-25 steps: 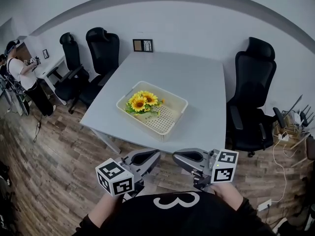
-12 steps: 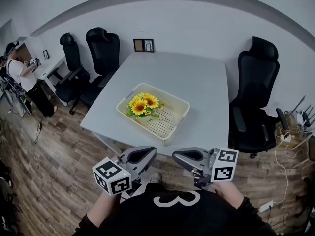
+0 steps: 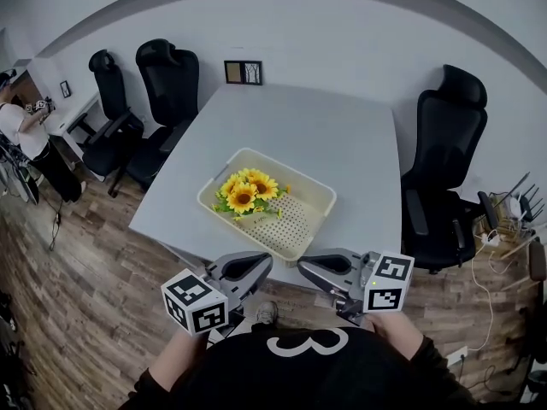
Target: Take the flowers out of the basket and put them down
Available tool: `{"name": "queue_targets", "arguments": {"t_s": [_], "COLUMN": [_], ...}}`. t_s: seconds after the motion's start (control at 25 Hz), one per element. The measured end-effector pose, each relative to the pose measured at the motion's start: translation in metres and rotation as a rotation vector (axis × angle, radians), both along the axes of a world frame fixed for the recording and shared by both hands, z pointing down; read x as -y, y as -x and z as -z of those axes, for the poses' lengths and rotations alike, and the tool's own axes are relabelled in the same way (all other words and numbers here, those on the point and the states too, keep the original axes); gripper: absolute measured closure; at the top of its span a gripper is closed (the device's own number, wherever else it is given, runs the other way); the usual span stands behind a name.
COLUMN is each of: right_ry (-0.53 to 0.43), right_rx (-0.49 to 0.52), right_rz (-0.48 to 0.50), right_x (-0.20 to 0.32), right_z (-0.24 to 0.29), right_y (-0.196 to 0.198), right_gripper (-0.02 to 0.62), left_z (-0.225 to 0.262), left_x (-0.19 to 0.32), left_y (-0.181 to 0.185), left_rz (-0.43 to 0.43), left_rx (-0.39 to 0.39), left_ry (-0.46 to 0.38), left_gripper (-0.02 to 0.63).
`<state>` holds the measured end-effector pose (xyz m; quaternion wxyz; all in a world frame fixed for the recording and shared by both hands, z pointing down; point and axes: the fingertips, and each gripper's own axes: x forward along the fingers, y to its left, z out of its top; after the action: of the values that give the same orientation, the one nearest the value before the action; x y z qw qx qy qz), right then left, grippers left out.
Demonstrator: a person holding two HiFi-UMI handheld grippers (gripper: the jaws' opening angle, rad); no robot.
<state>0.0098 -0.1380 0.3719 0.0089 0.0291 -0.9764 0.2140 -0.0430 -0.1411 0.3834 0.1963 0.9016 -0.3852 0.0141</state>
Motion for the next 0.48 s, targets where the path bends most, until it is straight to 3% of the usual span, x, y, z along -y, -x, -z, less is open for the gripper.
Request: {"name": "queue_targets", "arguments": {"t_s": [0.24,0.48], "right_ry": [-0.083,-0.216], "right_rx": [-0.077,-0.235], "right_rz": [0.049,0.083], "right_x": [0.024,0.052], "right_z": [-0.005,-0.028], "right_y": [0.036,0.066], "right_gripper": [0.584,0.583], "left_z": [-0.008,-0.019], "left_x": [0.023,0.037], "left_y": [0.033,0.069], "left_rz": [0.026,0.081], "left_rx": [-0.023,-0.062], "left_ry": [0.020,0.040], "left_gripper": [0.594,0.594]}}
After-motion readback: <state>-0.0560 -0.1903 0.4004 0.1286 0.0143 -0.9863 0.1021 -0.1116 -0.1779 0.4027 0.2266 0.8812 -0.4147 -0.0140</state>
